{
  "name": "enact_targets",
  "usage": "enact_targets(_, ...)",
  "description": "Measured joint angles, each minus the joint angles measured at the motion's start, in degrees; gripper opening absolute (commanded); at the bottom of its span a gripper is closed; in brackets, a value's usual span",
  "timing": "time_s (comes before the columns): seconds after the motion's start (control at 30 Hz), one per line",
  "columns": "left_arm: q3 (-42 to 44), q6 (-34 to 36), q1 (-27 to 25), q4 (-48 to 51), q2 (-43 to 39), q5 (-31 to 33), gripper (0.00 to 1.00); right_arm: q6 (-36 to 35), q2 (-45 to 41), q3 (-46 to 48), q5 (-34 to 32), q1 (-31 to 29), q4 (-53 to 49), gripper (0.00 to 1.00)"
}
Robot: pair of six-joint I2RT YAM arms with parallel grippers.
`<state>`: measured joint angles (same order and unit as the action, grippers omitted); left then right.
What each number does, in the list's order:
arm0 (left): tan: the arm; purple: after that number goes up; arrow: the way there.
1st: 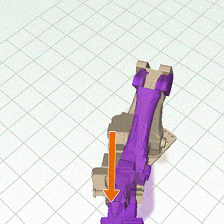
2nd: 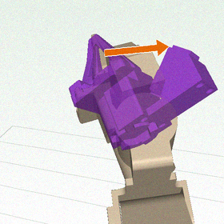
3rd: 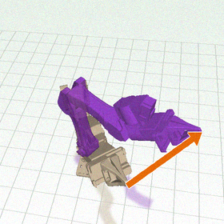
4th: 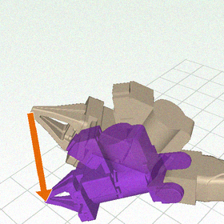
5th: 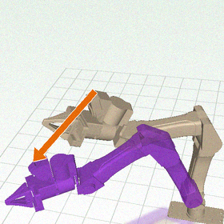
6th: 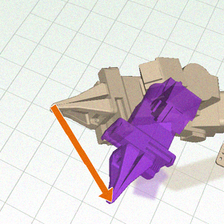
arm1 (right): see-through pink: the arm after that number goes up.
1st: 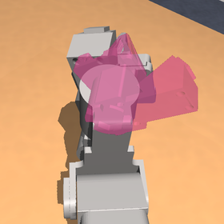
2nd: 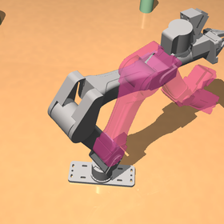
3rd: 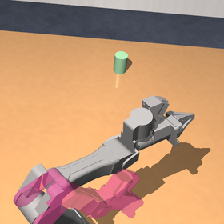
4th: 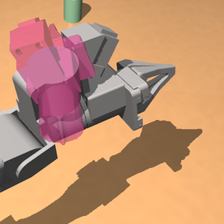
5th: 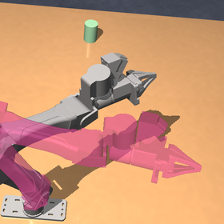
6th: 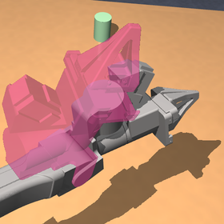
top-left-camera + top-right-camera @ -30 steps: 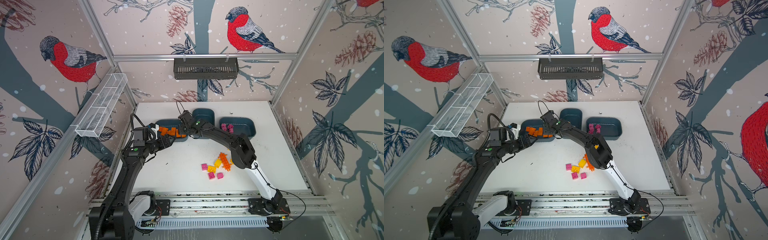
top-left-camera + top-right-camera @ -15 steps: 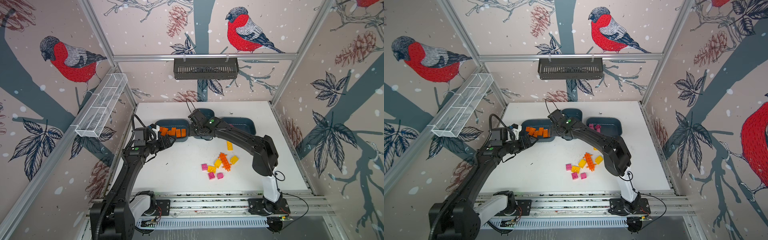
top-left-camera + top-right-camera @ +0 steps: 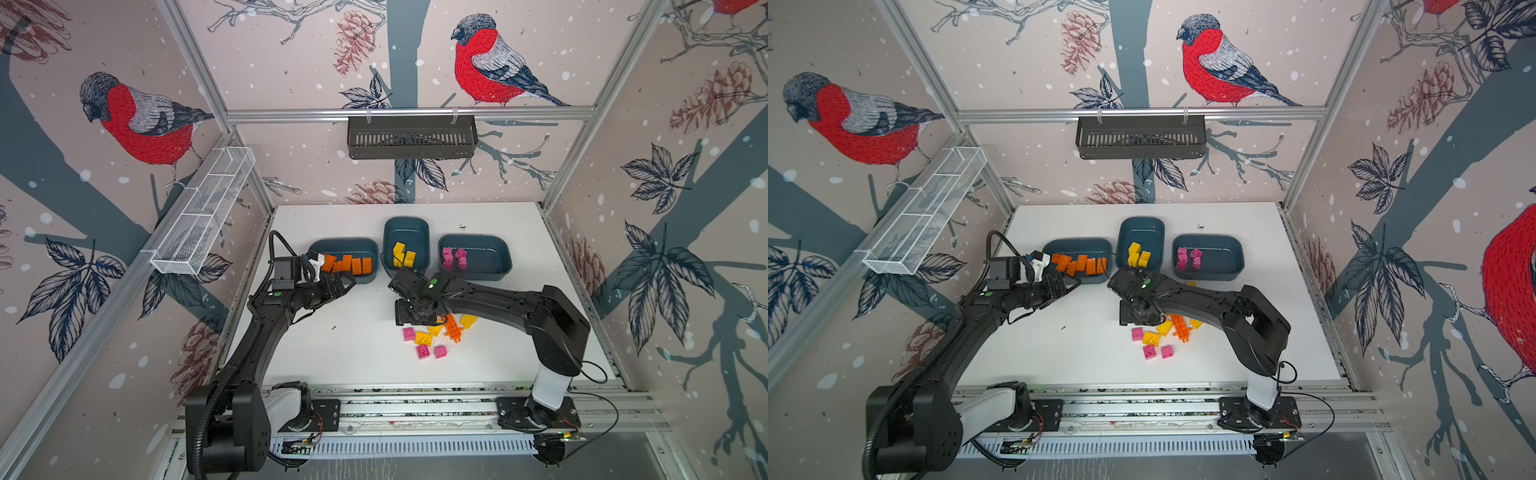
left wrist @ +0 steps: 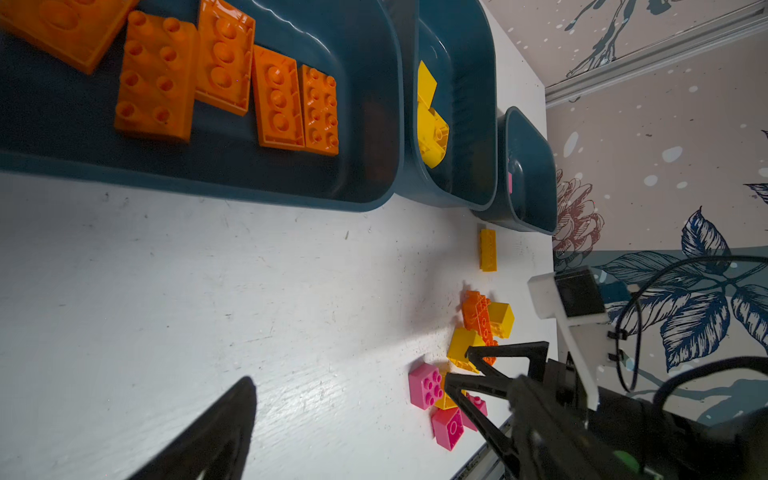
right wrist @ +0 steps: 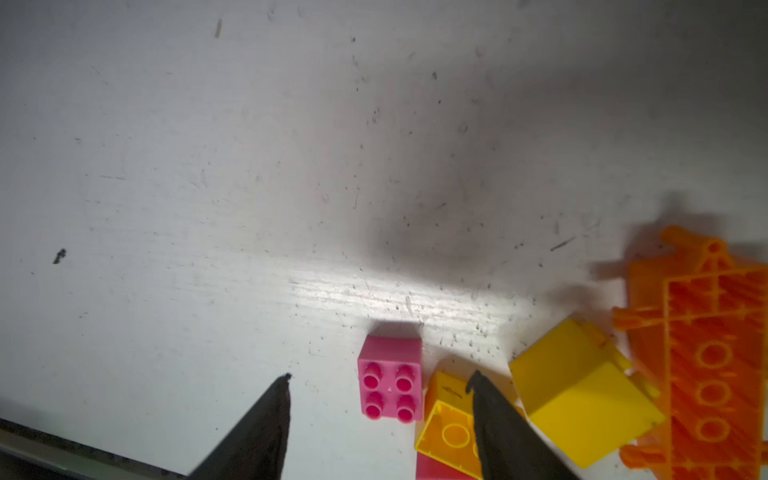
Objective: Sort the legos into containers by color
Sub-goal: 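Lower the right gripper onto a magenta brick in the pile and grasp it, then carry the magenta brick to the magenta bin and release it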
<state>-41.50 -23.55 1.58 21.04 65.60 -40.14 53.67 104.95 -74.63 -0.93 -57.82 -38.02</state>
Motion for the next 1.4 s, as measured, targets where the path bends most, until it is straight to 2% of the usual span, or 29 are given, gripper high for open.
enact_targets(0.3, 2.3, 0.0, 0.0, -2.0, -0.8, -0.3, 0.94, -2.7, 4.3, 1.4, 0.5, -1.9, 2.5, 0.5)
enact_targets(0.57, 4.1, 0.0, 0.0, -2.8, -1.9, -0.3, 0.94, -3.1, 4.6, 2.1, 0.4, -4.5, 1.9, 0.46)
enact_targets(0.8, 4.5, 0.0, 0.0, -3.0, -1.7, -0.3, 0.94, -4.2, 5.8, 1.5, -0.9, -4.7, 1.2, 0.33)
enact_targets(0.97, 4.8, 0.0, 0.0, -3.2, -1.9, -0.4, 0.94, -4.4, 5.9, 0.1, -2.5, -4.2, -0.3, 0.31)
enact_targets(1.17, 4.8, -0.2, 0.0, -4.3, -1.9, -2.3, 0.94, -6.3, 1.6, -4.5, -6.6, -0.3, -4.1, 0.31)
enact_targets(1.4, 4.4, -2.2, -0.1, -7.5, -1.7, -5.3, 0.94, -13.4, -3.1, -7.3, -11.6, 14.1, -6.5, 0.31)
